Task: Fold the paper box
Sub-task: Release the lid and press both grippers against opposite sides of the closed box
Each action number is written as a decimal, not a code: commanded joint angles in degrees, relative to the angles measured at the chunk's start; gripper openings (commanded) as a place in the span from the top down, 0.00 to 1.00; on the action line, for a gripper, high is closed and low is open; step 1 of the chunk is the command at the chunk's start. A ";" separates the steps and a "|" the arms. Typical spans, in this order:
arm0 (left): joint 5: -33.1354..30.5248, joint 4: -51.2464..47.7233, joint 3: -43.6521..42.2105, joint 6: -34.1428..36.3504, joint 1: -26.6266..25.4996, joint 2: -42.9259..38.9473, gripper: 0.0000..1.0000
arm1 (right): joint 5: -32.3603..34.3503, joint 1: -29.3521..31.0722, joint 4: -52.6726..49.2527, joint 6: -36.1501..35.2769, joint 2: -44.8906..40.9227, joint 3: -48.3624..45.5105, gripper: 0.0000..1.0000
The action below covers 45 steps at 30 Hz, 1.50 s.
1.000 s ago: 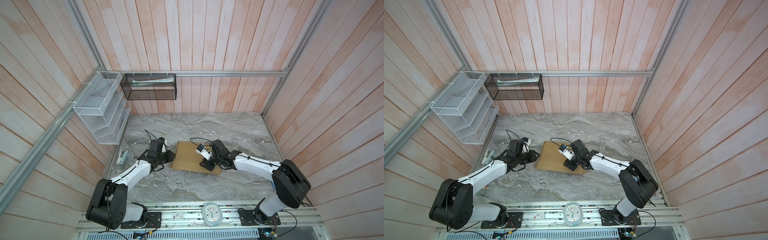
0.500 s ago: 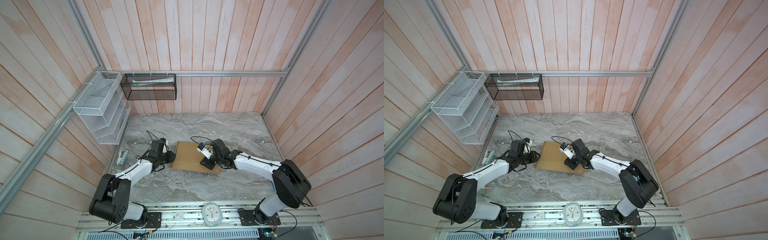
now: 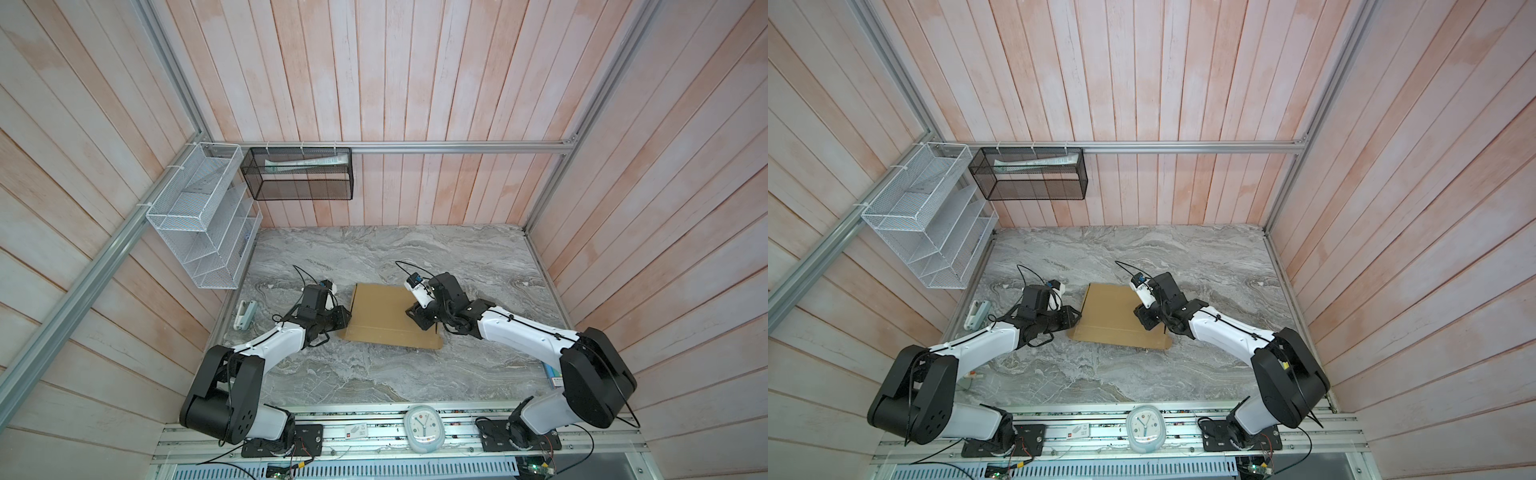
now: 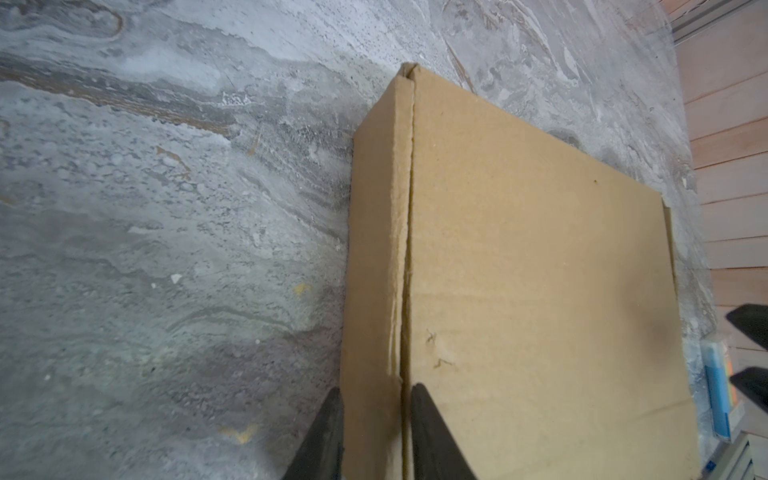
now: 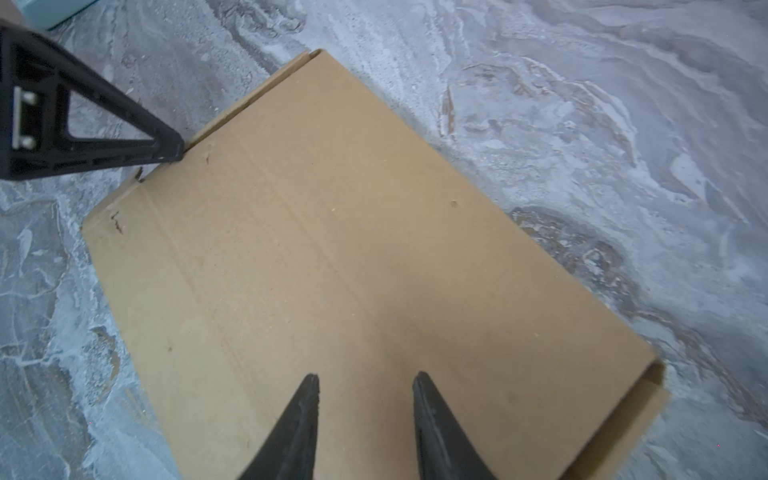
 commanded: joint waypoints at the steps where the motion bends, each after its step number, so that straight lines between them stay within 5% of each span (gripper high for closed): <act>1: 0.41 0.69 -1.47 0.75 0.25 1.10 0.69 | 3.49 -0.58 -1.75 5.15 -2.60 -1.12 0.61; 6: 0.48 0.68 -1.87 0.86 0.25 0.52 0.70 | 7.16 -1.12 -5.50 10.35 -5.49 -2.60 0.60; 17: 0.96 1.56 -2.00 -0.01 0.25 0.15 0.71 | 3.52 -7.47 -5.02 21.32 -12.06 -11.19 0.52; 32: 1.44 2.88 -2.98 -1.68 -0.53 -0.84 0.71 | -6.68 -10.70 3.10 20.97 -3.28 -10.86 0.53; 45: 0.43 3.60 -2.48 -2.78 -4.48 0.29 0.72 | -9.32 -10.62 6.74 22.00 0.48 -10.02 0.66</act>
